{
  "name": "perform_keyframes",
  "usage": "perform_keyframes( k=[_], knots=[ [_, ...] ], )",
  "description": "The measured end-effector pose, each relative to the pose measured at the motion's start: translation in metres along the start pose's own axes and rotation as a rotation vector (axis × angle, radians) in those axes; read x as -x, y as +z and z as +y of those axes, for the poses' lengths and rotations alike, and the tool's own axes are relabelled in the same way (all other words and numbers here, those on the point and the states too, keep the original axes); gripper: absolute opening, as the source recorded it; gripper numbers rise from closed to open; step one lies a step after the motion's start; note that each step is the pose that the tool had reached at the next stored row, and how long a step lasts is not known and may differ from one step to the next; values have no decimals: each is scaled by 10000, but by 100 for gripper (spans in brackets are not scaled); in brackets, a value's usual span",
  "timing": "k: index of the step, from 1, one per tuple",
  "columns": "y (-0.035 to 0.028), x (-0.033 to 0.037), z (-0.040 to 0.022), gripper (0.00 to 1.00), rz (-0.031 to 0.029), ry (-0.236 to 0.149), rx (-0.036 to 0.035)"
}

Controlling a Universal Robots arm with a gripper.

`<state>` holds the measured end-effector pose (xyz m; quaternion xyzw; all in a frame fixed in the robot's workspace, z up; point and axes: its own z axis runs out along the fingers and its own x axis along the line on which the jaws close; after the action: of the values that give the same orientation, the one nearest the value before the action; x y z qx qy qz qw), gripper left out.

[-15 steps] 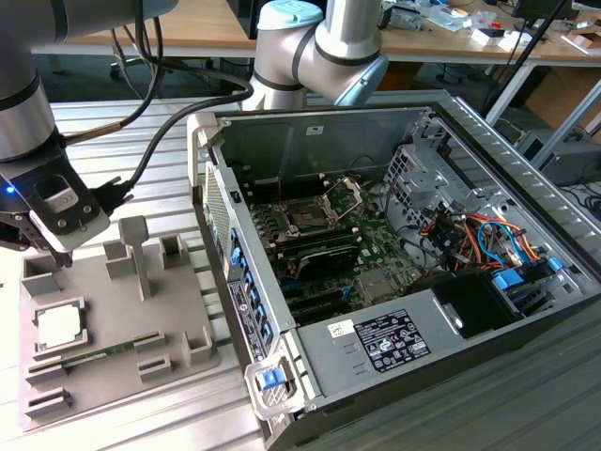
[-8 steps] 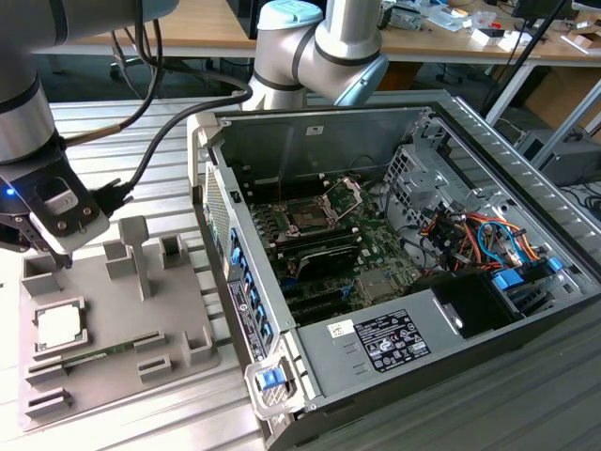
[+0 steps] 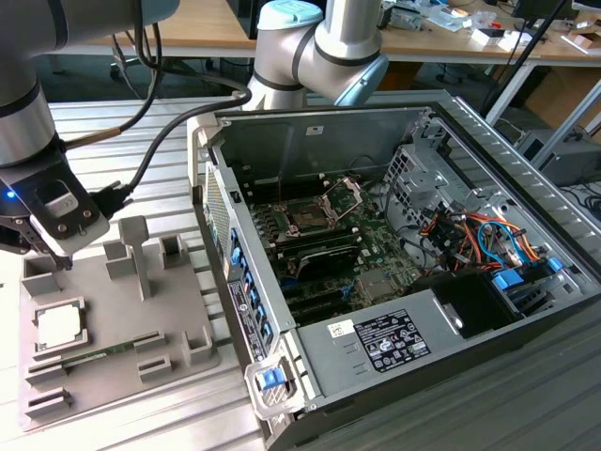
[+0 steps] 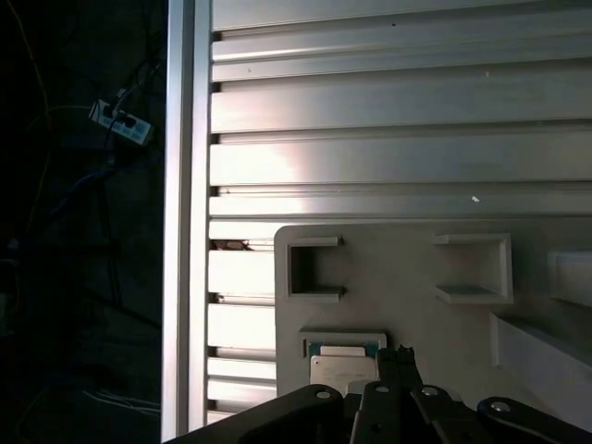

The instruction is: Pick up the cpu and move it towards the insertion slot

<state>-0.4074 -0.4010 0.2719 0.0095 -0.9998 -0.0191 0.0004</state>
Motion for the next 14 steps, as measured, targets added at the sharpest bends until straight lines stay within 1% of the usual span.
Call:
perform_keyframes(
  k=[14],
  knots=[
    [31,-1,-1,11,0,0,0]
  ],
)
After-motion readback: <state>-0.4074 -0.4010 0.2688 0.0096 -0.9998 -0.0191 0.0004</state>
